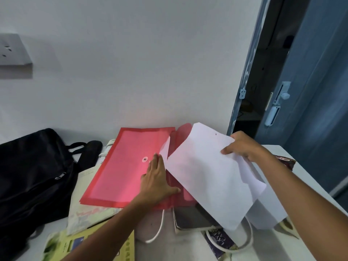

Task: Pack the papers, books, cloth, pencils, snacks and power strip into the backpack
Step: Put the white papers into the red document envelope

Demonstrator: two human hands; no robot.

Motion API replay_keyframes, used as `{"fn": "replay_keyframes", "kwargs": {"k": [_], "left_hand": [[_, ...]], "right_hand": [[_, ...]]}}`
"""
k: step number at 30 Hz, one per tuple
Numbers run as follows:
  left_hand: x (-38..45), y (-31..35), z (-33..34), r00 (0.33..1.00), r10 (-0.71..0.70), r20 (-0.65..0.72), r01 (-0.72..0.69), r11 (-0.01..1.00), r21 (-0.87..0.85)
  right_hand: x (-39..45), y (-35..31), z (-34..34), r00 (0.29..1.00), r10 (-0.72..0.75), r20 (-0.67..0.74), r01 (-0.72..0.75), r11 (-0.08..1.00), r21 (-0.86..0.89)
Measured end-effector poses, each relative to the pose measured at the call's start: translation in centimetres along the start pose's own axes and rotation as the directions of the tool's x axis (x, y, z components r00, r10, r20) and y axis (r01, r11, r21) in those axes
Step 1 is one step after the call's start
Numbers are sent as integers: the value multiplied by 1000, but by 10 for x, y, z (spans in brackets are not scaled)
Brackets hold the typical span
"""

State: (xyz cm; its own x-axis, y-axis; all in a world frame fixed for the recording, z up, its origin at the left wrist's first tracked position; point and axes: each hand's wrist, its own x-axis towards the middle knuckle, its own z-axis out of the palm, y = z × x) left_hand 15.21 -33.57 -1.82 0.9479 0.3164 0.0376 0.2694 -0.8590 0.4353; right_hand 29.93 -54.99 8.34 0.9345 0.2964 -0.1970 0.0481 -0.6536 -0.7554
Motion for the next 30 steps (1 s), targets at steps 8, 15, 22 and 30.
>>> {"fn": "replay_keyframes", "kwargs": {"k": [8,15,22,30], "left_hand": [[-2,-1,-2,1000,1,6,-1,1000,10],[-7,-6,-4,1000,-6,5,6,1000,-7],[-10,-5,-6,1000,2,7,-2,1000,-14],[-16,-9,-16,993,116,20,-114,991,-68]], "right_hand": [[1,-18,0,996,-81,-25,84,991,103],[2,-29,-15,994,-83,-68,88,994,62],[4,-27,-1,996,-66,-67,74,989,125],[25,-6,65,943,16,-334,88,952,294]]}}
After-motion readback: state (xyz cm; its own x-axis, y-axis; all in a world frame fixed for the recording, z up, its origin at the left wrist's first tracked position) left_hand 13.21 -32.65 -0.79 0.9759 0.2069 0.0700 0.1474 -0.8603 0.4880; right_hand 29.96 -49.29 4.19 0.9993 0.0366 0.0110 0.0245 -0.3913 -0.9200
